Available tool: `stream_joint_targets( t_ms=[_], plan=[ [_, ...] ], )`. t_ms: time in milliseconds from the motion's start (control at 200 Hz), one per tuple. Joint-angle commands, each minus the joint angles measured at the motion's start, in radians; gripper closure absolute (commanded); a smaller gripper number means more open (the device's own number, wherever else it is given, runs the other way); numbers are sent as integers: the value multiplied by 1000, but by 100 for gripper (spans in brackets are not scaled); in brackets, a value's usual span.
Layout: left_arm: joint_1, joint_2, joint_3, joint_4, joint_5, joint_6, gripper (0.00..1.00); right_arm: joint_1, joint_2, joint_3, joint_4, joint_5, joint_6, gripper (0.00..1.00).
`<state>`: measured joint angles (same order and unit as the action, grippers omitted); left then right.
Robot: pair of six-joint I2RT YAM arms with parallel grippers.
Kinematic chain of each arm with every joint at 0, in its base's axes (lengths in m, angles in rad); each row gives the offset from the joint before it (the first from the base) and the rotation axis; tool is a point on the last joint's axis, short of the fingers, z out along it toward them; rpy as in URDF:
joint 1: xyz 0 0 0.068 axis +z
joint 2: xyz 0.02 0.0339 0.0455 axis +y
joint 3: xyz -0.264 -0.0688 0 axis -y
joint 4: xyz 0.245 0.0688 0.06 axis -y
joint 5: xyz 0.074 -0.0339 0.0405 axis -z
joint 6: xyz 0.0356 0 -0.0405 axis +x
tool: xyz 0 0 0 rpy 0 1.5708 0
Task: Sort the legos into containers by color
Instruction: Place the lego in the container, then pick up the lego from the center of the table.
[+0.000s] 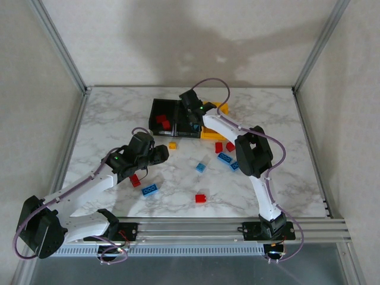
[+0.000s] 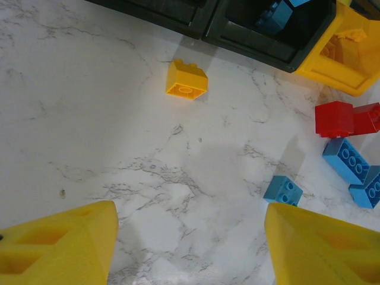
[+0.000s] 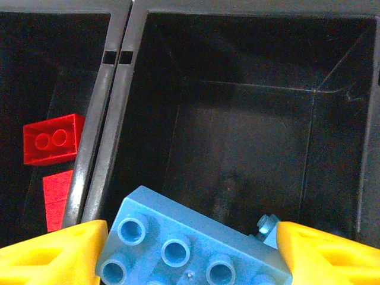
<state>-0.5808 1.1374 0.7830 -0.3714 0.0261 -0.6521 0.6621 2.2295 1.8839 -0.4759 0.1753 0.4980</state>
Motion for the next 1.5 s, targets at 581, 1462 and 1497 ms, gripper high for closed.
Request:
stream_joint_targets(
  t_ms=[581, 1462, 1497],
  plan=[
    [7, -18, 7, -21, -18, -14, 34, 28, -80, -58, -20, 55, 14, 21],
    [-70, 87, -49, 145, 80, -41, 34, 73, -750, -921, 65, 173, 90, 24],
    [-79, 92, -47, 152, 79, -44, 34, 64, -742, -919, 74, 180, 75, 24]
  ],
)
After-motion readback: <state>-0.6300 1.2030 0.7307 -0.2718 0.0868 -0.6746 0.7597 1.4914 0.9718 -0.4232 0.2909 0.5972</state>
